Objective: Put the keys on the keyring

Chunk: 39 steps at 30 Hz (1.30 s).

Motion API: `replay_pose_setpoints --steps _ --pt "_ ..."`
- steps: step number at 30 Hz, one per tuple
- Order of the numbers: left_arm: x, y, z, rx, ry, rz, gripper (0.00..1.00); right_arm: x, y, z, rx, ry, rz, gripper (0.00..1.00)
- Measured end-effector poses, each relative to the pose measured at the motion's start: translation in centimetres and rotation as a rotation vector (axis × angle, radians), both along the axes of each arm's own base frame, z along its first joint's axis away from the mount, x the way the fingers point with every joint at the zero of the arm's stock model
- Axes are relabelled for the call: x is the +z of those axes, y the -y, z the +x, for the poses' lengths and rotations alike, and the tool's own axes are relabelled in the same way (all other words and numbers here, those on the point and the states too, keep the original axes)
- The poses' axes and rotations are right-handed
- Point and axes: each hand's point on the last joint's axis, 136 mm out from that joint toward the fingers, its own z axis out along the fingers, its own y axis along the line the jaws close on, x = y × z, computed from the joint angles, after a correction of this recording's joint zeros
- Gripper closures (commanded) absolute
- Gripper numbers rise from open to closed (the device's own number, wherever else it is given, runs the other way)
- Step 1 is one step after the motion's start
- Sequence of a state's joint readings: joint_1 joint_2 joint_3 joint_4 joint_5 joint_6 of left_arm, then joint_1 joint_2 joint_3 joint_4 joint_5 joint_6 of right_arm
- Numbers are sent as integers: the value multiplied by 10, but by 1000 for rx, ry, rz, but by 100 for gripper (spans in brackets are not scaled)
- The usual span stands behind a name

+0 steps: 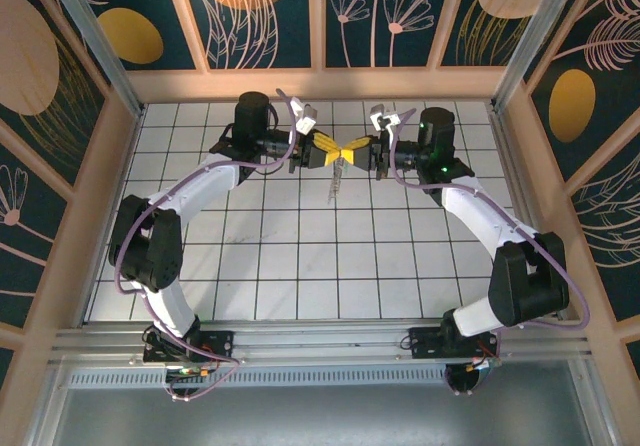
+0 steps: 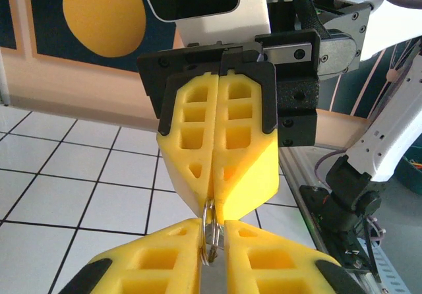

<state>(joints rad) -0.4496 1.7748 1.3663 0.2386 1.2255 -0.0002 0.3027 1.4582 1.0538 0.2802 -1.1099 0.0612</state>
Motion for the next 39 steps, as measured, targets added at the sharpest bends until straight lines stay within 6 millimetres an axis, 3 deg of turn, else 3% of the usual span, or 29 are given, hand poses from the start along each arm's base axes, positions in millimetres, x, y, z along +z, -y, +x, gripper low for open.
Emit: replay_pose_setpoints --steps 8,11,15,18,26,39 --pt "0 0 0 -9 -3 -1 100 0 -1 -1 12 1 3 100" --pt "-2 1 0 -9 -11 2 100 -1 -1 0 13 -2 3 100" --pt "-2 2 1 -4 -10 1 100 -2 0 1 8 -10 3 71" --pt "0 8 0 3 -2 -6 100 1 2 5 -13 -9 9 63" --pt "-3 10 6 63 -5 -28 100 7 27 7 -108 8 46 61" --pt "14 6 4 94 6 -95 100 15 24 -2 -95 23 104 60"
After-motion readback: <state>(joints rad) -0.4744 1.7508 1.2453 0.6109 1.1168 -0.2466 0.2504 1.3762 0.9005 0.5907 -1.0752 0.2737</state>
